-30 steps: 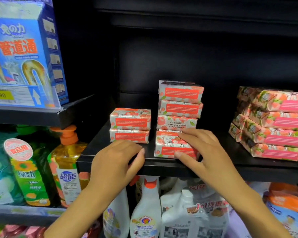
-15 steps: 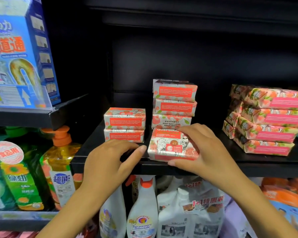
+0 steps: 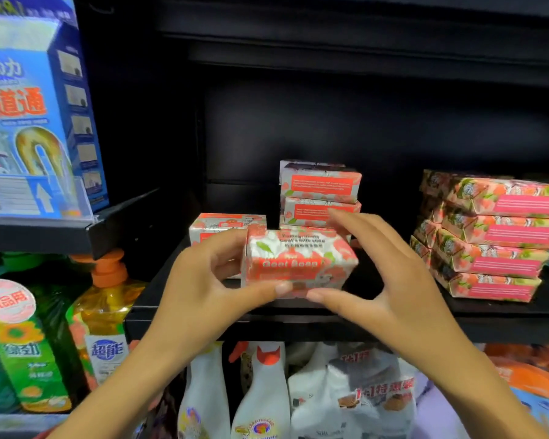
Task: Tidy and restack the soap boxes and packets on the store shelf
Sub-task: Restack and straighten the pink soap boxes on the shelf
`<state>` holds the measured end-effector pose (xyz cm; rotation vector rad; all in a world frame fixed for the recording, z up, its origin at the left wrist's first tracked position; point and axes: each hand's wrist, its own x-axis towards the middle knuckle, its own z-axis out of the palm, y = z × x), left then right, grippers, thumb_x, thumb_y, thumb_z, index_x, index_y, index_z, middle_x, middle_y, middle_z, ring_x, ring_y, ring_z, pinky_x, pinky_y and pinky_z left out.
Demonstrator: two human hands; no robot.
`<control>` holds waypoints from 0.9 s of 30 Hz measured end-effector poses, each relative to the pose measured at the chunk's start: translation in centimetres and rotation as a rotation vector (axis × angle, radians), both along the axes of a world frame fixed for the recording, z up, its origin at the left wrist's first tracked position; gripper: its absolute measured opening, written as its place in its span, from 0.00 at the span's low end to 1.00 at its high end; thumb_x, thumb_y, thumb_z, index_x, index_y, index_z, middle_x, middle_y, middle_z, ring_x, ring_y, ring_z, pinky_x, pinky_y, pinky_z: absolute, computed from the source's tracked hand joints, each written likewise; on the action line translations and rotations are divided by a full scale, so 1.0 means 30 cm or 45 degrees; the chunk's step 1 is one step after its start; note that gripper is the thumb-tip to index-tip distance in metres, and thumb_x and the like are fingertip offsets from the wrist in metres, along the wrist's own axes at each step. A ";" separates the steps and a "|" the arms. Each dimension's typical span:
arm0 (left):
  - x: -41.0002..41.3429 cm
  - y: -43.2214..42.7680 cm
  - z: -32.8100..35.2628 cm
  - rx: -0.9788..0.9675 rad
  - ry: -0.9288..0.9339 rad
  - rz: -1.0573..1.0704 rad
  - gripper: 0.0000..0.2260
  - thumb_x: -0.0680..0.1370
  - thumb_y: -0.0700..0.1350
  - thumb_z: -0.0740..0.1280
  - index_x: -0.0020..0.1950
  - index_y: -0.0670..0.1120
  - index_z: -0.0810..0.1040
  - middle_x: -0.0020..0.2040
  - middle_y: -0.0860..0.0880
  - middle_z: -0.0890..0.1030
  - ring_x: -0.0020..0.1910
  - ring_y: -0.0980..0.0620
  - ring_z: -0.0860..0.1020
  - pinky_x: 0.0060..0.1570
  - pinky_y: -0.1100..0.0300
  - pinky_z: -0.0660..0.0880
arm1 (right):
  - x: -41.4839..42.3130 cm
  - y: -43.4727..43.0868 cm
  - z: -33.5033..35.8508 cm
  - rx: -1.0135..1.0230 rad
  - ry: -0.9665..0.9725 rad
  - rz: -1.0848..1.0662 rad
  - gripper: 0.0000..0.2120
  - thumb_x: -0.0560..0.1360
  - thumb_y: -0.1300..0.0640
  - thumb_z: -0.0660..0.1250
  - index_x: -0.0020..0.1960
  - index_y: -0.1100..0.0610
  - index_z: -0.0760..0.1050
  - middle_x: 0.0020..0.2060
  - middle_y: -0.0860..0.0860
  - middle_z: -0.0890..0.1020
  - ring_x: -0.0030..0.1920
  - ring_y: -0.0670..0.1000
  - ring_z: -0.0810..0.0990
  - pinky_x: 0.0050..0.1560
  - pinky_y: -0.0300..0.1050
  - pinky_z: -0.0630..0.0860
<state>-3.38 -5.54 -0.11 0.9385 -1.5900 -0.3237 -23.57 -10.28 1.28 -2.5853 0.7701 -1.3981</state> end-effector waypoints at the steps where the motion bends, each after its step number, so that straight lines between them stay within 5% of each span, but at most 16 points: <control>1: 0.004 0.000 -0.002 -0.004 -0.025 0.002 0.19 0.64 0.54 0.76 0.54 0.57 0.79 0.51 0.60 0.83 0.51 0.60 0.81 0.48 0.69 0.76 | -0.003 -0.001 0.005 0.006 0.016 0.006 0.31 0.66 0.43 0.71 0.67 0.47 0.67 0.61 0.41 0.72 0.63 0.39 0.70 0.60 0.29 0.66; 5: 0.009 -0.011 -0.008 -0.035 -0.056 -0.024 0.22 0.63 0.48 0.78 0.55 0.54 0.78 0.52 0.59 0.82 0.54 0.60 0.80 0.51 0.70 0.75 | 0.010 -0.001 0.008 -0.209 0.070 -0.059 0.23 0.66 0.50 0.72 0.59 0.56 0.76 0.53 0.43 0.76 0.57 0.41 0.74 0.58 0.31 0.69; 10: 0.028 -0.028 0.006 0.146 0.081 -0.114 0.33 0.60 0.57 0.74 0.64 0.53 0.74 0.59 0.57 0.79 0.60 0.58 0.77 0.53 0.64 0.75 | 0.020 -0.008 -0.001 -0.574 -0.025 -0.176 0.12 0.72 0.58 0.66 0.53 0.64 0.78 0.49 0.53 0.80 0.54 0.49 0.75 0.59 0.36 0.69; 15: 0.027 -0.038 0.011 0.171 0.082 -0.143 0.23 0.60 0.55 0.76 0.54 0.54 0.80 0.51 0.58 0.83 0.51 0.59 0.81 0.46 0.71 0.75 | 0.025 -0.028 -0.024 -0.652 0.024 -0.168 0.11 0.71 0.62 0.65 0.53 0.64 0.76 0.51 0.57 0.80 0.56 0.53 0.75 0.61 0.43 0.71; 18: 0.031 -0.035 -0.002 0.076 0.058 -0.060 0.25 0.59 0.54 0.77 0.56 0.55 0.78 0.52 0.59 0.83 0.53 0.59 0.81 0.48 0.70 0.75 | 0.019 -0.038 -0.023 -0.449 0.141 -0.151 0.22 0.69 0.52 0.70 0.60 0.58 0.72 0.60 0.52 0.75 0.63 0.49 0.71 0.63 0.45 0.69; 21: 0.040 -0.025 -0.003 -0.101 -0.165 0.101 0.30 0.62 0.56 0.77 0.61 0.51 0.76 0.57 0.58 0.80 0.59 0.58 0.77 0.55 0.65 0.75 | 0.016 -0.033 -0.003 0.023 0.096 -0.022 0.40 0.64 0.36 0.70 0.71 0.47 0.61 0.68 0.38 0.65 0.68 0.37 0.63 0.63 0.26 0.60; 23: 0.045 -0.022 0.000 -0.239 -0.379 0.215 0.31 0.64 0.57 0.75 0.63 0.47 0.74 0.60 0.57 0.78 0.63 0.57 0.75 0.59 0.61 0.73 | 0.013 -0.035 0.005 0.248 -0.027 0.050 0.41 0.63 0.34 0.70 0.71 0.39 0.56 0.65 0.31 0.66 0.64 0.31 0.66 0.56 0.20 0.61; 27: 0.039 -0.028 0.002 -0.419 -0.525 0.262 0.28 0.68 0.57 0.71 0.65 0.50 0.71 0.65 0.59 0.73 0.67 0.61 0.69 0.66 0.68 0.65 | 0.024 -0.040 0.024 0.513 -0.178 0.210 0.36 0.62 0.40 0.72 0.66 0.35 0.59 0.55 0.25 0.73 0.54 0.31 0.75 0.46 0.22 0.70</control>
